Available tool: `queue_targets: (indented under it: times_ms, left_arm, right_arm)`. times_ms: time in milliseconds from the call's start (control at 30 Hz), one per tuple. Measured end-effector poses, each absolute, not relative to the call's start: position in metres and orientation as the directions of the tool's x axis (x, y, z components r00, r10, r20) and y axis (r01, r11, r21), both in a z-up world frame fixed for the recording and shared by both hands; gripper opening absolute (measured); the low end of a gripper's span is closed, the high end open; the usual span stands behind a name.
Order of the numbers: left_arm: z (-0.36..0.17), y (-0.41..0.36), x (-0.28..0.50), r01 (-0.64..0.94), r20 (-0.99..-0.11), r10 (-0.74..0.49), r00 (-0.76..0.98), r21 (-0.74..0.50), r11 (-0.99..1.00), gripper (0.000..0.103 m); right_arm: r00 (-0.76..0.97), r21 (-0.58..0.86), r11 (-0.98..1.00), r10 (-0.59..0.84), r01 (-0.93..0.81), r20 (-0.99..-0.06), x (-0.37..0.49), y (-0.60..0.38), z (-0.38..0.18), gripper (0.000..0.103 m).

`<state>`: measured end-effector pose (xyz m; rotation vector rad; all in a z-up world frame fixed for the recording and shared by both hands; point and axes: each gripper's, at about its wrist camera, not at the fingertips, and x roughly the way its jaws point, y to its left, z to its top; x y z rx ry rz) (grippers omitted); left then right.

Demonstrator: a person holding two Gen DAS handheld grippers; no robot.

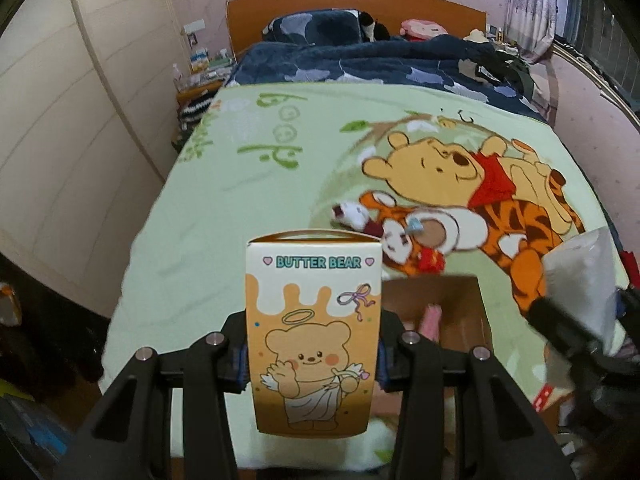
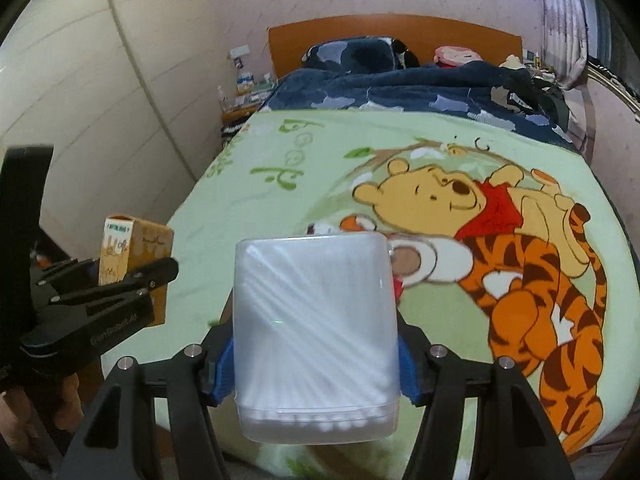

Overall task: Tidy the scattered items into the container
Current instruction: 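Carry the Butter Bear box and clear plastic box over the cardboard box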

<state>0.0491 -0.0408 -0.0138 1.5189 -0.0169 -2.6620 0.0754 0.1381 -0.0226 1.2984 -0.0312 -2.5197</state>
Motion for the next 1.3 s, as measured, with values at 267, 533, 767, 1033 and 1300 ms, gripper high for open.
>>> queue_targets:
  times_ms: [267,533,767,1033,1300]
  left_arm:
    - [-0.031,-0.037,0.077,0.059,-0.879,-0.084,-0.470,0.064,-0.996,0.045]
    - [-0.047,-0.039,0.091,0.075,-0.898,-0.094,-0.430,0.068,-0.995,0.045]
    - [-0.072,-0.038,0.096,0.064,-0.926,-0.091,-0.367,0.073,-0.995,0.045]
    - [-0.090,-0.034,0.095,0.054,-0.941,-0.086,-0.328,0.072,-0.996,0.045]
    - [-0.097,-0.025,0.086,0.031,-0.949,-0.069,-0.307,0.063,-0.998,0.045]
  right_arm:
    - [-0.502,0.161,-0.946,-0.287,0.280,-0.816,0.105,0.127,-0.037,0.064]
    - [-0.460,0.176,-0.938,-0.303,0.299,-0.835,0.111,0.118,-0.048,0.064]
    - [-0.422,0.184,-0.937,-0.302,0.298,-0.855,0.109,0.113,-0.062,0.064]
    - [-0.393,0.177,-0.938,-0.289,0.297,-0.873,0.104,0.112,-0.076,0.064]
    - [-0.388,0.160,-0.948,-0.263,0.276,-0.883,0.097,0.120,-0.079,0.064]
